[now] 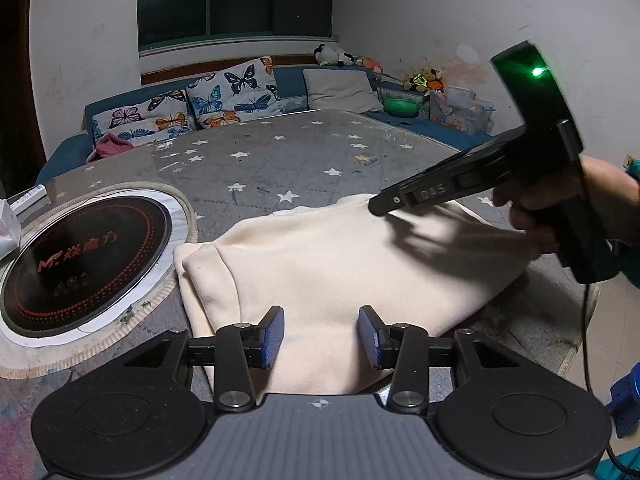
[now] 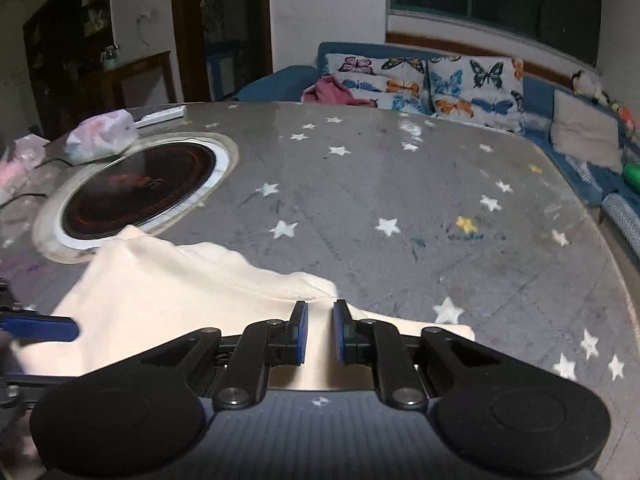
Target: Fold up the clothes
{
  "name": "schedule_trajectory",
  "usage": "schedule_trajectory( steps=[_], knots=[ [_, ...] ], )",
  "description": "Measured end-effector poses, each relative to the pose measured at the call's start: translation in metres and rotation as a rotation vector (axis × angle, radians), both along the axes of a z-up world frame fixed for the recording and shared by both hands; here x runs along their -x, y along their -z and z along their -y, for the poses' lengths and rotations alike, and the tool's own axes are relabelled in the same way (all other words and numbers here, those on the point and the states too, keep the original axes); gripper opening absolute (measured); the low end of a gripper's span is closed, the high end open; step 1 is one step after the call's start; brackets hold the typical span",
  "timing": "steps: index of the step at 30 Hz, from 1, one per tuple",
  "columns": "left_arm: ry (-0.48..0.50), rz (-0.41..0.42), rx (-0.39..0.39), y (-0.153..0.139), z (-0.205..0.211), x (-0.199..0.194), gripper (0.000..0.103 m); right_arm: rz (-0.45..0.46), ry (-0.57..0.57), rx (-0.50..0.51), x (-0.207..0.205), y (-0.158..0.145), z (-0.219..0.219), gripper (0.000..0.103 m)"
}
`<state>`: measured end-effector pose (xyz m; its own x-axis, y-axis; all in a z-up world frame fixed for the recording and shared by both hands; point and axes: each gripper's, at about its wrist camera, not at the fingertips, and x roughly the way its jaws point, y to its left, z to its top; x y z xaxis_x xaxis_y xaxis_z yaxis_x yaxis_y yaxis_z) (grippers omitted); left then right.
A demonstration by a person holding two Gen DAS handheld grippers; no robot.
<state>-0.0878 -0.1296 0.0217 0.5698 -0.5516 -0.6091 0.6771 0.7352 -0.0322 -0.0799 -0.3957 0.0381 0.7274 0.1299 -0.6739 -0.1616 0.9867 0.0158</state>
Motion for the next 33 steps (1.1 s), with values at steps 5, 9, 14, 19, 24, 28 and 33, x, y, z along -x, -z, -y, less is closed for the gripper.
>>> schedule_trajectory(
  steps=[5,9,14,19,24,28,33],
  knots=[
    [-0.023,-0.004,0.028,-0.008,-0.006,-0.005,0.045,0.024,-0.021,0.024,0.011,-0.011,-0.008,0.012],
    [-0.067,-0.011,0.026,-0.007,-0.012,-0.014,0.045,0.028,-0.118,0.031,0.036,-0.019,-0.024,0.013],
    [-0.119,-0.031,0.026,-0.004,-0.023,-0.020,0.045,0.033,-0.239,0.041,0.067,-0.027,-0.044,0.013],
    [-0.138,-0.038,0.016,0.000,-0.024,-0.021,0.045,0.017,-0.327,0.058,0.089,-0.023,-0.062,0.013],
    [-0.174,-0.047,0.030,-0.008,-0.032,-0.018,0.050,0.023,-0.347,0.107,0.095,-0.019,-0.075,0.013],
    [-0.191,-0.037,0.023,-0.011,-0.040,-0.011,0.052,0.053,-0.372,0.097,0.097,-0.027,-0.083,0.013],
    [-0.209,-0.055,0.006,-0.004,-0.048,-0.005,0.054,0.014,-0.394,0.102,0.088,-0.011,-0.093,0.013]
  ],
)
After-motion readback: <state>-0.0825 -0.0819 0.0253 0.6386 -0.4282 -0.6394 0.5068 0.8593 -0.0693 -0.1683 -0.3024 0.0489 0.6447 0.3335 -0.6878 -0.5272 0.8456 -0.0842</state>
